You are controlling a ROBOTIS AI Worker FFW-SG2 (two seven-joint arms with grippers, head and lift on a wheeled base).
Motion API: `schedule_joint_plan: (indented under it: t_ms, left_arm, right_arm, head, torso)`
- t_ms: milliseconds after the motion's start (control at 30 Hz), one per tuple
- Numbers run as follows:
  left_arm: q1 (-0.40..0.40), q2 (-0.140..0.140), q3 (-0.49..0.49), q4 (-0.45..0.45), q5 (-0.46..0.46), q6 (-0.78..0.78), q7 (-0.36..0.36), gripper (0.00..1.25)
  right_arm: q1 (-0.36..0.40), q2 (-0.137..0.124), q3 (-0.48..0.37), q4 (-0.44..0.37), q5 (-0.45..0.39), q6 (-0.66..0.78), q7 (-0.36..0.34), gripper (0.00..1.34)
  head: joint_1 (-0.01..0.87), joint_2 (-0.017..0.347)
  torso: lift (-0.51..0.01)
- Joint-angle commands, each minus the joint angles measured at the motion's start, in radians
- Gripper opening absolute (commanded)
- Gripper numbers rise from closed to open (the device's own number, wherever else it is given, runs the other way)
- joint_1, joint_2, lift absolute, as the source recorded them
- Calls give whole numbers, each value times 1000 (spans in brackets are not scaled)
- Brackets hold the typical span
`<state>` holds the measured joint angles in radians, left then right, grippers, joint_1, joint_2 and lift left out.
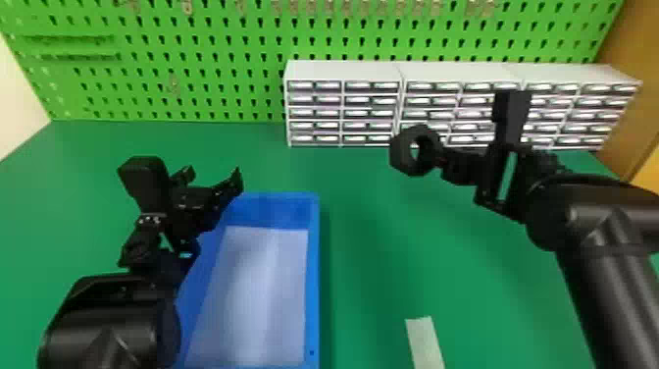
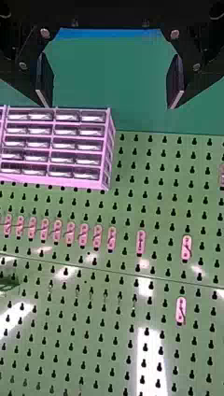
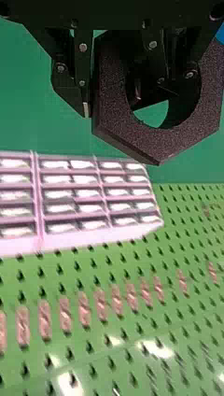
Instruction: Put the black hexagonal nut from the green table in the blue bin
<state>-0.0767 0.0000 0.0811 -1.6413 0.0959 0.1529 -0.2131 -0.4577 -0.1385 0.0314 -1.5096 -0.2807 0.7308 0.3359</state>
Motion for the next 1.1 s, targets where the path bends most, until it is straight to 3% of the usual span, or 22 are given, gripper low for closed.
schedule_joint_plan:
  t_ms: [0,500,1067]
  left_arm:
    - [0,-3,-1,0,-1,-1,0,919]
    - [-2,-3,-9,3,-1,-1,1,919]
    - [-5,-3,-9,6,1,0,1,919]
  right_arm:
    - [2,0,38,-34,-12,-71,0,253]
    - [-10,11,170,-40,-5,-153,34,250]
    - [-65,23,341,12,-94,-148,46,250]
  head:
    - [686,51]
    - [686,51]
    - [686,51]
  torso:
    - [-97]
    - [-97]
    - [-97]
